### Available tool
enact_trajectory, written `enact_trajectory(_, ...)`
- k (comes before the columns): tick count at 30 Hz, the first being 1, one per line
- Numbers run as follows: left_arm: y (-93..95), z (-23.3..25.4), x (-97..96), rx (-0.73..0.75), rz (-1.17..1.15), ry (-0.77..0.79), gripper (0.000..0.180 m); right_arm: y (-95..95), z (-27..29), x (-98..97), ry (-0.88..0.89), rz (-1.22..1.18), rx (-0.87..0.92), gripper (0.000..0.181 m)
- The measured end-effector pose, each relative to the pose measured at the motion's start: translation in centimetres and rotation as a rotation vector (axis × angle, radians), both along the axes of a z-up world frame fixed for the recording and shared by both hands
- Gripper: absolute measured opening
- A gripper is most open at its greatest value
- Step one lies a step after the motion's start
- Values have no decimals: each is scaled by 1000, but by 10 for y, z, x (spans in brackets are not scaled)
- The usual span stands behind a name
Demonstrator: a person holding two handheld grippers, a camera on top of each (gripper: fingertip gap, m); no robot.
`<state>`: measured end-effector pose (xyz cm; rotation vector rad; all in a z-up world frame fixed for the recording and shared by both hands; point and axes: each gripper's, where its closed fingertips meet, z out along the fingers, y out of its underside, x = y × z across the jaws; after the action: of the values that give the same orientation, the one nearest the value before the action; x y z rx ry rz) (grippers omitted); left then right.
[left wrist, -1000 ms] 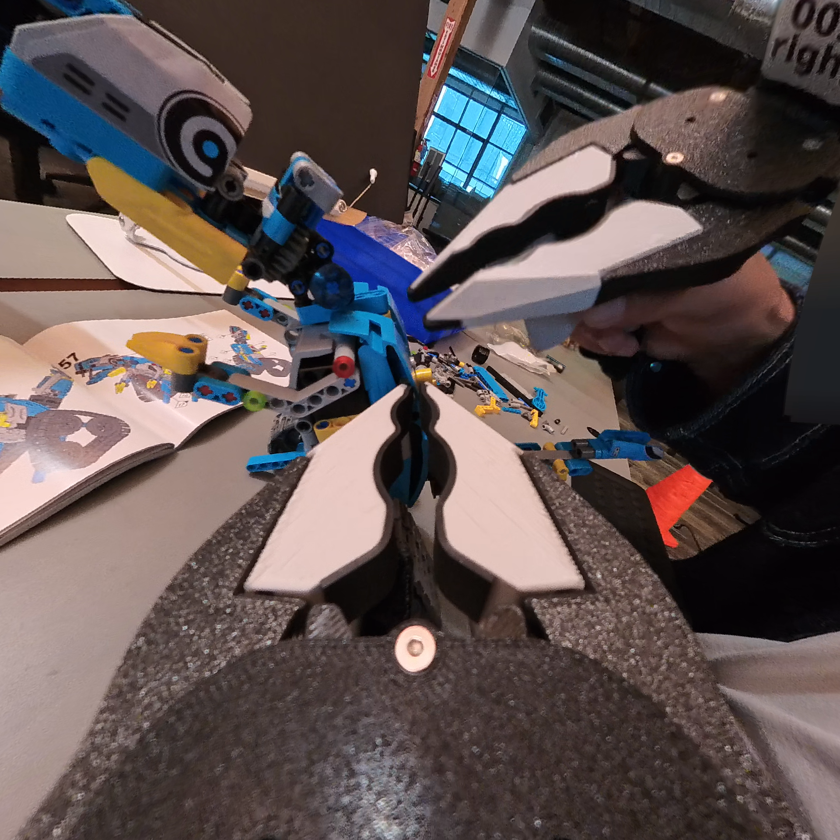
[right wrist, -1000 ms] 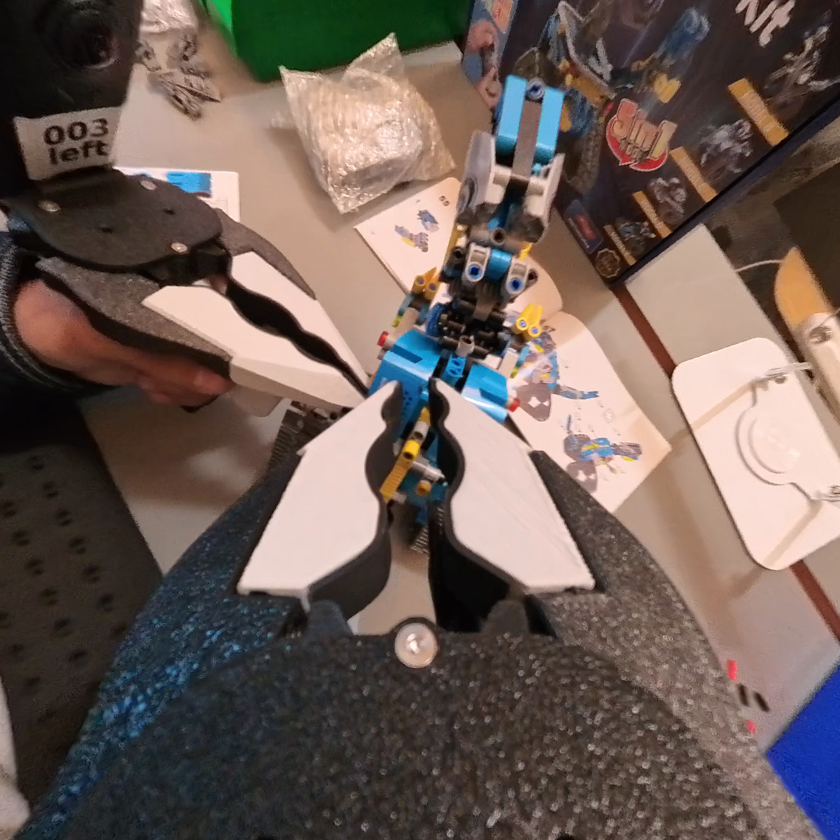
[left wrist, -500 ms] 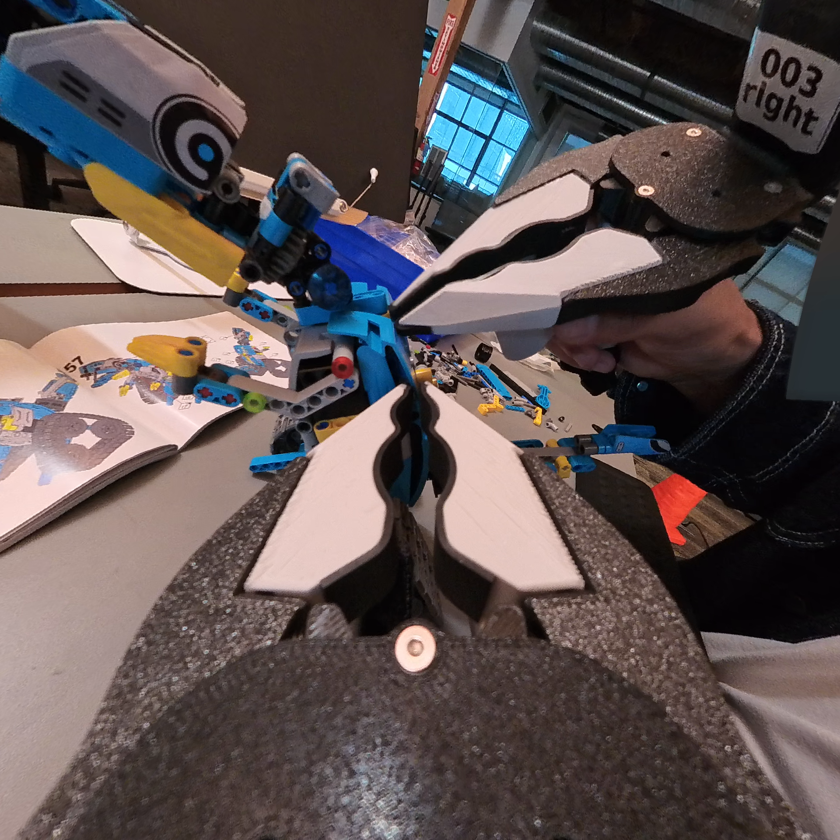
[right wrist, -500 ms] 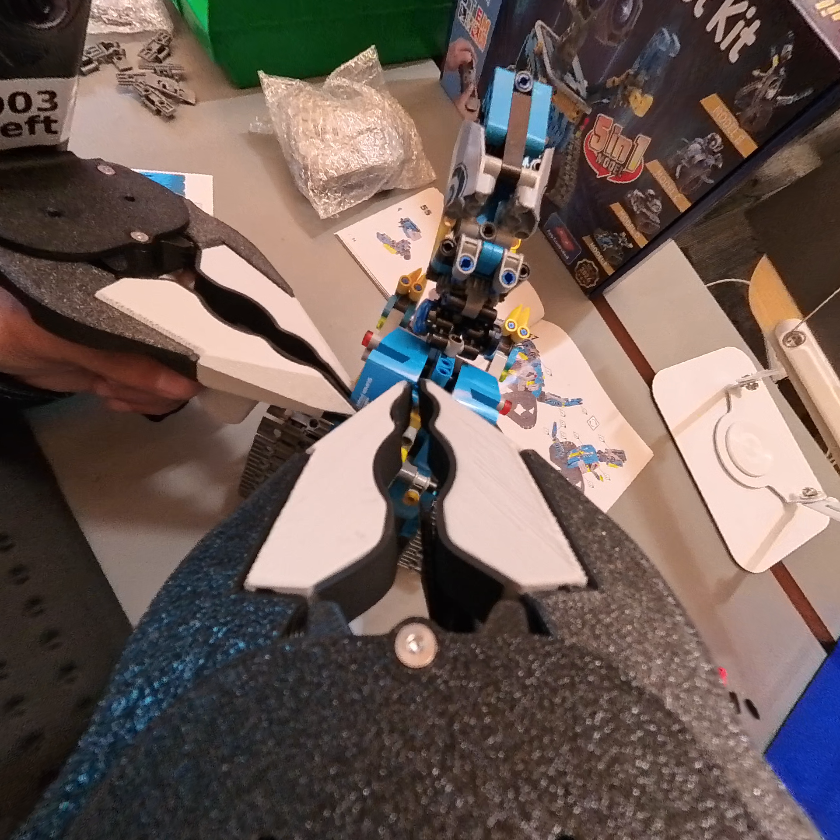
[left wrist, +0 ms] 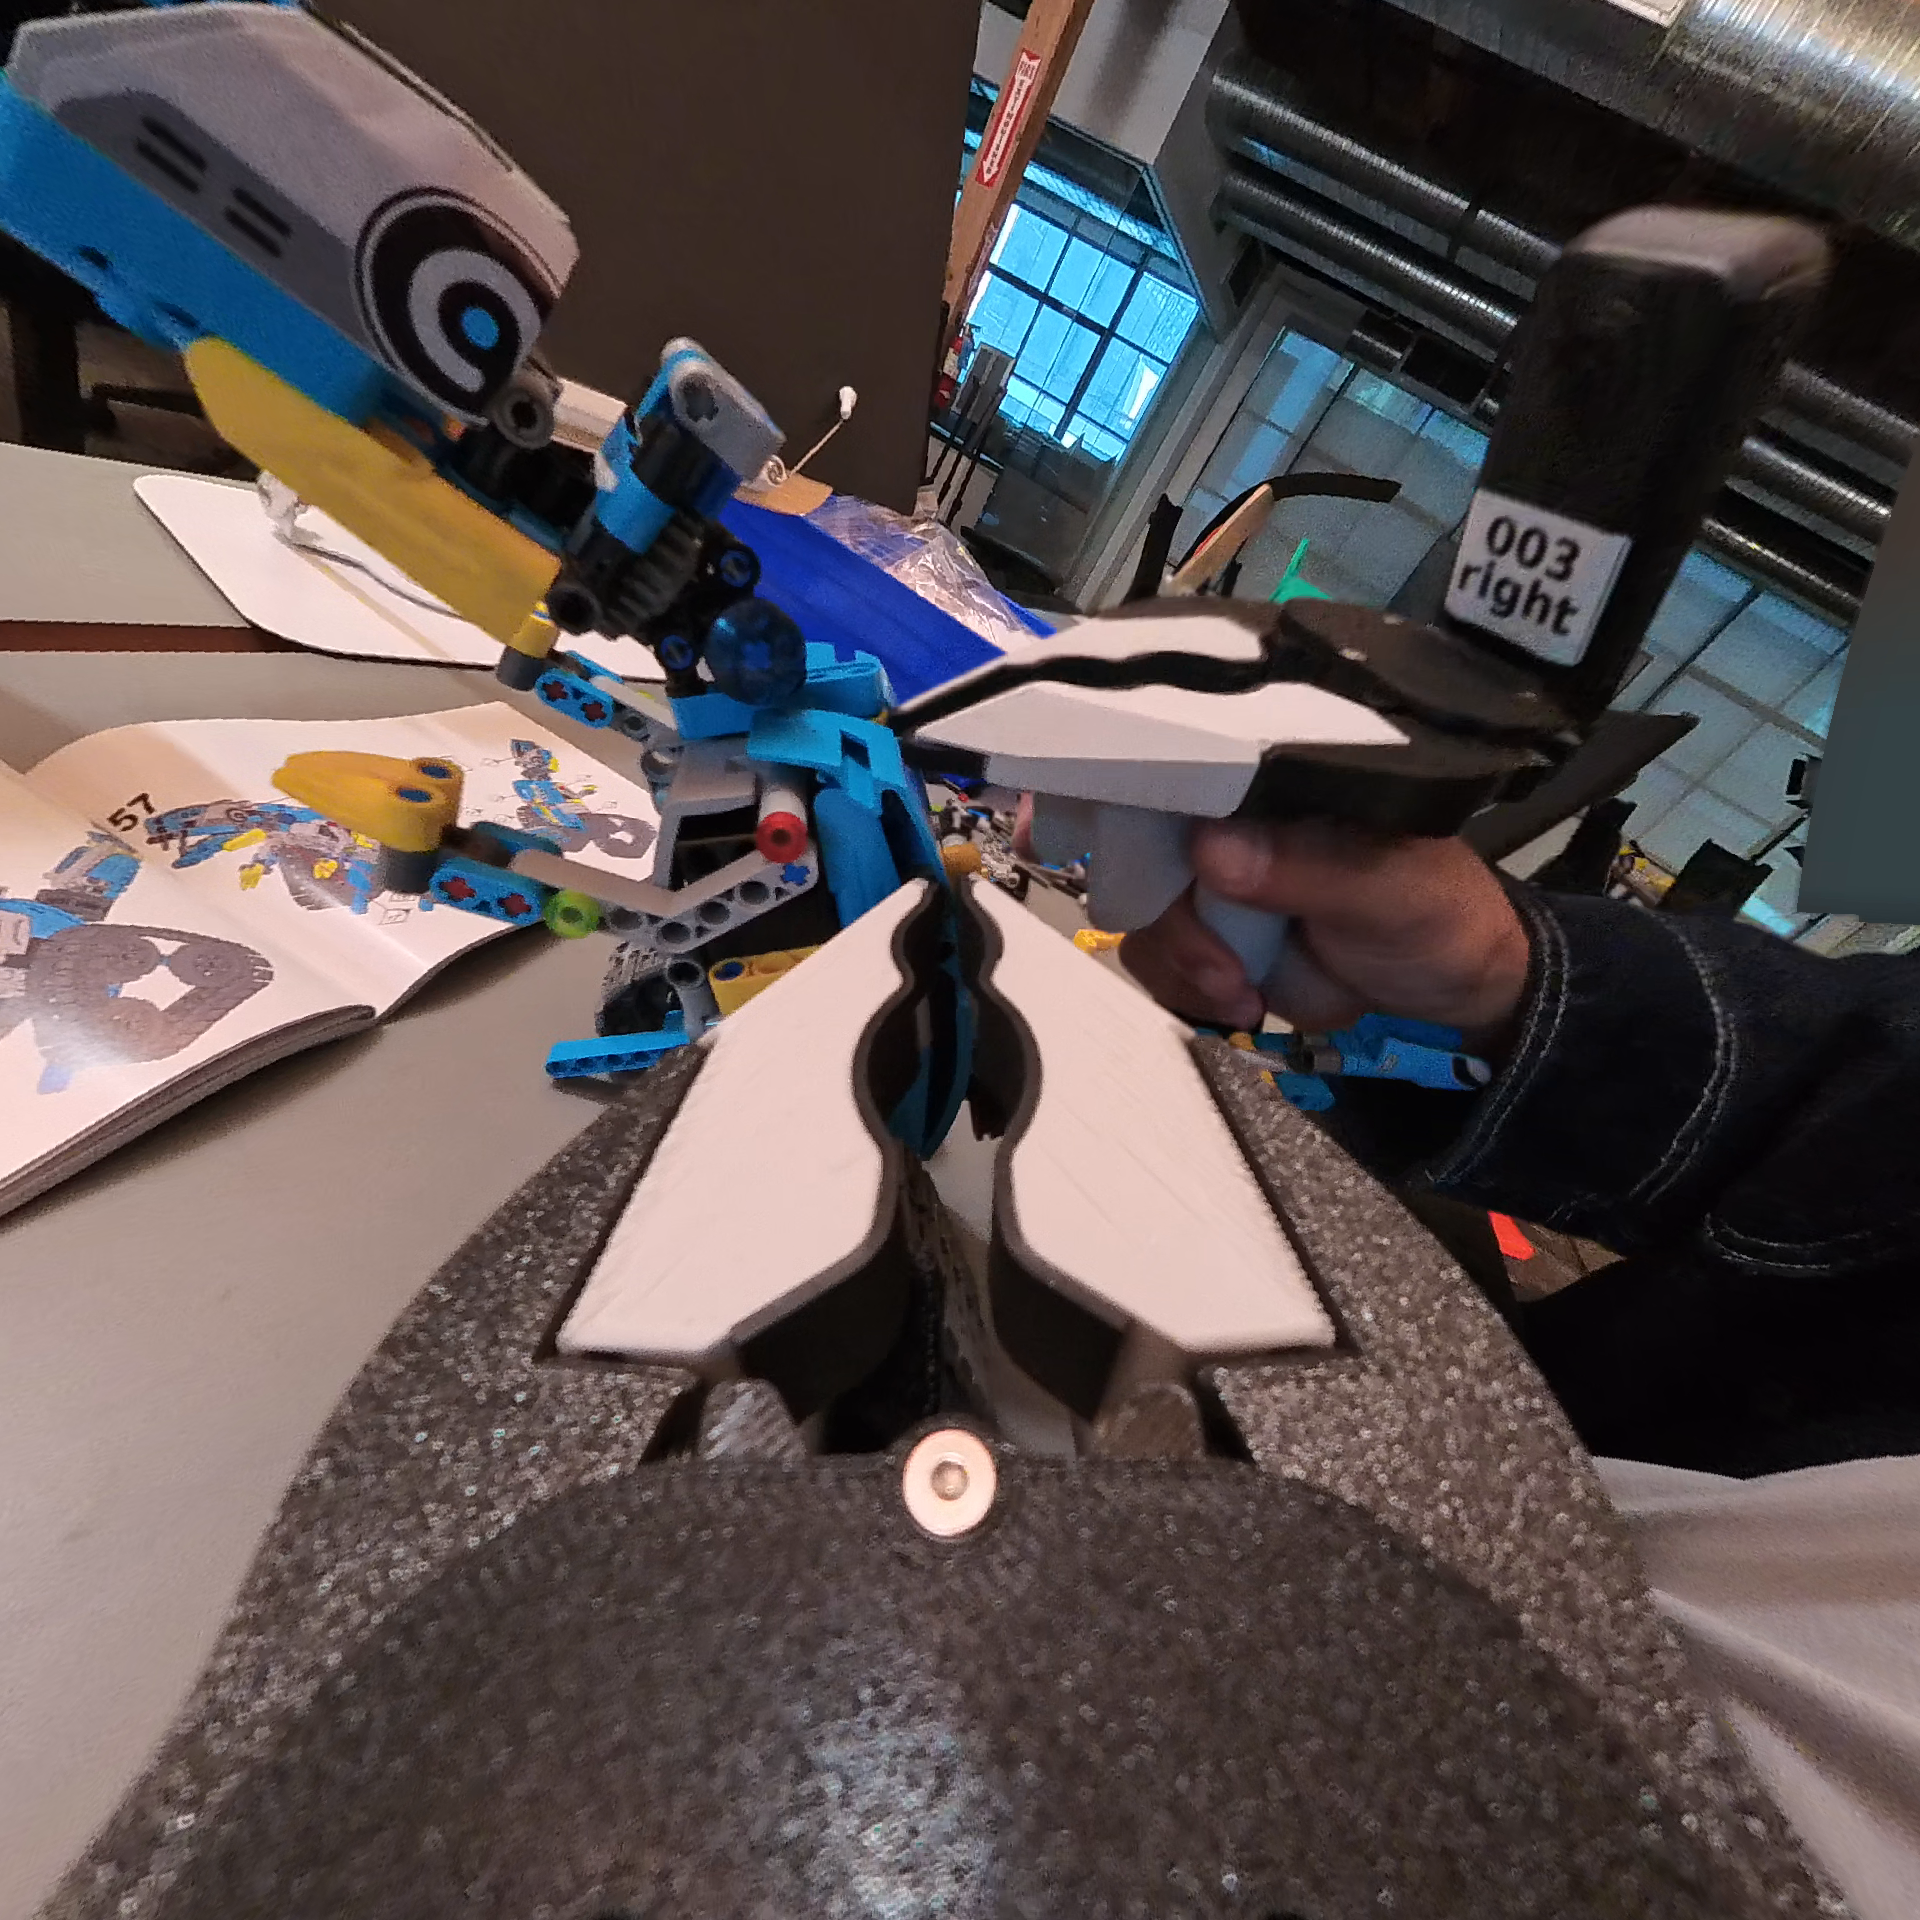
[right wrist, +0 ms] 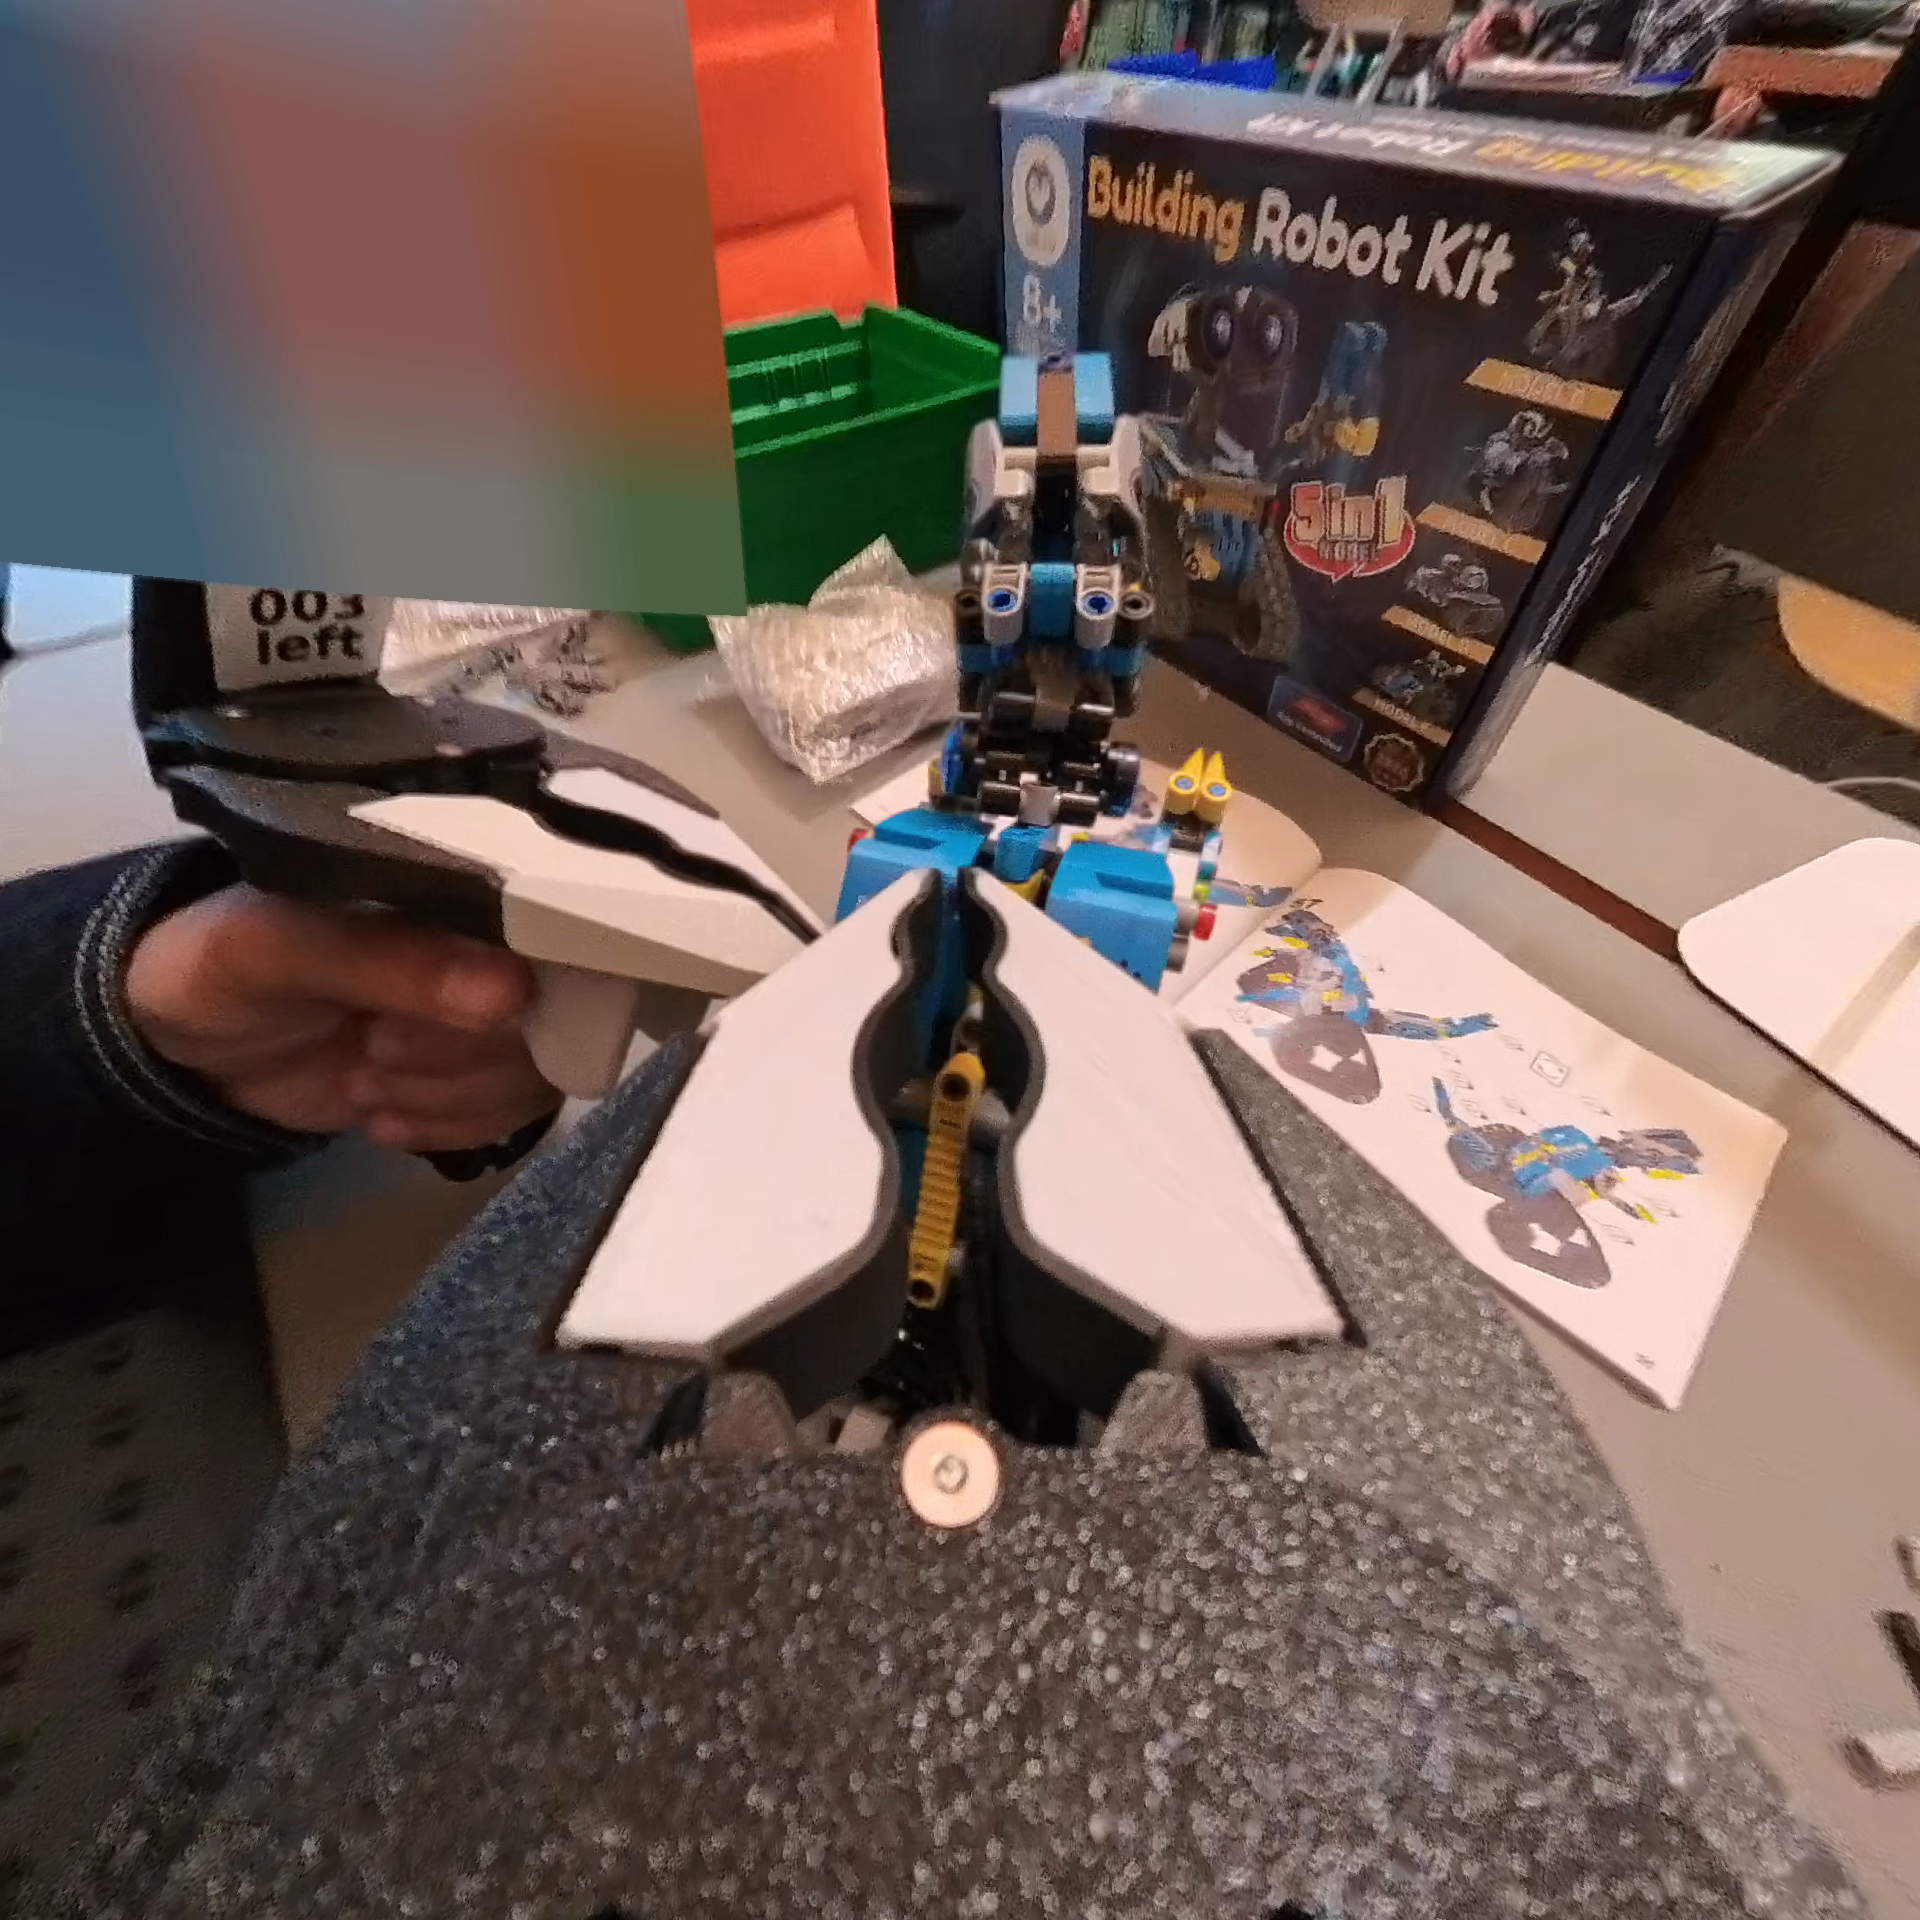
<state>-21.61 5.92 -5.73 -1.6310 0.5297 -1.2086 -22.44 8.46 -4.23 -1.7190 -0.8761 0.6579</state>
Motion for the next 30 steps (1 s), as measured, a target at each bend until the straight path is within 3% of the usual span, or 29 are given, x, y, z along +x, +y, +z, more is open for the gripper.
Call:
enact_trajectory(4,1,0,0,1,1,-2,0,1,0,-1,58,27,-22,1)
enact_trajectory(17,2,-1,-1,12,-2,-1,0,7,4,6,-78,-38,131,0)
enact_trajectory(23,2,0,-1,8,-5,-9,0,-6,19,4,-8,51,123,0)
enact_trajectory(30,2,0,-1,43,10,12,1,-6,-1,-2,-119,64,76,4)
